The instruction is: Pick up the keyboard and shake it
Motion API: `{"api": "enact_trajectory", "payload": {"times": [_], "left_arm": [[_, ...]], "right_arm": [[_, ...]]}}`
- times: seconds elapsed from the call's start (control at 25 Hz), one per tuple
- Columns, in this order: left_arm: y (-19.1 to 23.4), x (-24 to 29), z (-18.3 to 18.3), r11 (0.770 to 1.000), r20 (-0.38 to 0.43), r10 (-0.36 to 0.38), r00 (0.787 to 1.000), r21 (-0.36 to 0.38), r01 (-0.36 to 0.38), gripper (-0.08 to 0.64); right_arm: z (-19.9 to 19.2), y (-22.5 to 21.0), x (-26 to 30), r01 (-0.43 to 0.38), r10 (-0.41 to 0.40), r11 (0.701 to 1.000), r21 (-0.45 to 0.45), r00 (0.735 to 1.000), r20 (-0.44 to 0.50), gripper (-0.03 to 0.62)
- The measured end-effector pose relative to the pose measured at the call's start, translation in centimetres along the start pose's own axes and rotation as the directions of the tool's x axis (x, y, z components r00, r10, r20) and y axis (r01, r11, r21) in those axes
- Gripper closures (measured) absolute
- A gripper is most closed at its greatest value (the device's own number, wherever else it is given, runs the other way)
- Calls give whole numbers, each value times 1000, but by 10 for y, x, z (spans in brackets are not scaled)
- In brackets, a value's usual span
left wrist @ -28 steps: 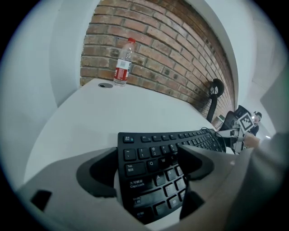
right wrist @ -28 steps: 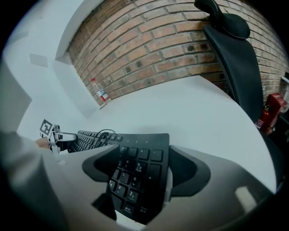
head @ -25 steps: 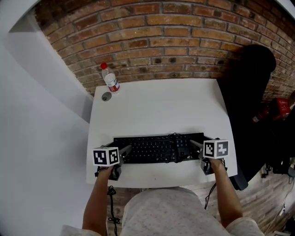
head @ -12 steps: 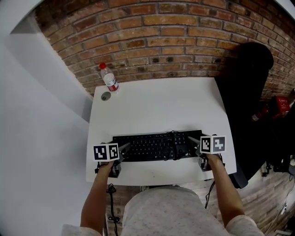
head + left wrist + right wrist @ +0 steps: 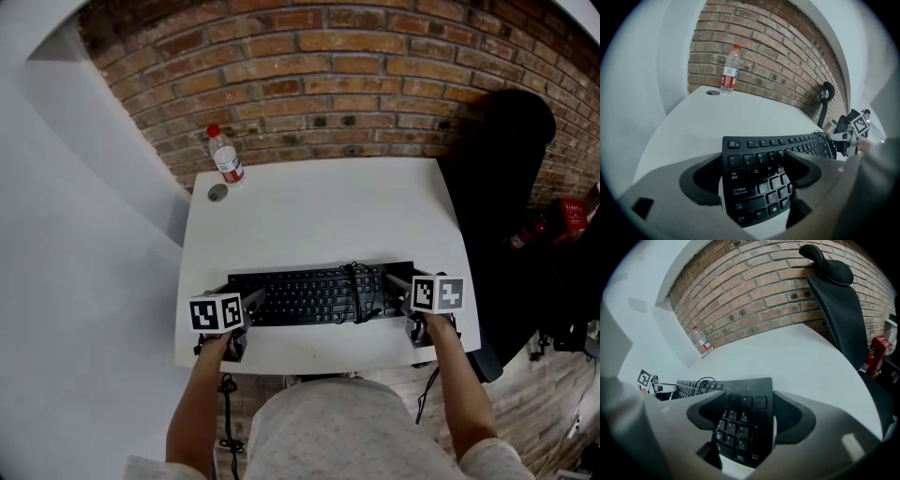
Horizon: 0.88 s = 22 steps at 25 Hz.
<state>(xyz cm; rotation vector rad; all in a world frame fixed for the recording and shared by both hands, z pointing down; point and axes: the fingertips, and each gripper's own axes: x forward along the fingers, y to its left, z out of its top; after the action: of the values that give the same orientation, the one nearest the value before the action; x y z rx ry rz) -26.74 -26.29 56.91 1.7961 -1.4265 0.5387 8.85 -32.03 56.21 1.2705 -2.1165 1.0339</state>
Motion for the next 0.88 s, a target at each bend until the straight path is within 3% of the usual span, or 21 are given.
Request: {"api": "enact_trajectory", "payload": {"times": [0.44,0.88], "left_arm": [[-4,-14,31,999,112,-6,994,35,2,173],[-3,-26,54,998,226,-32,974,64,18,184]], "right_arm": [[18,7,-15,-19,20,1000,-11,997,70,272],[44,22,-24,-34,49,995,-91,984,171,275]]}}
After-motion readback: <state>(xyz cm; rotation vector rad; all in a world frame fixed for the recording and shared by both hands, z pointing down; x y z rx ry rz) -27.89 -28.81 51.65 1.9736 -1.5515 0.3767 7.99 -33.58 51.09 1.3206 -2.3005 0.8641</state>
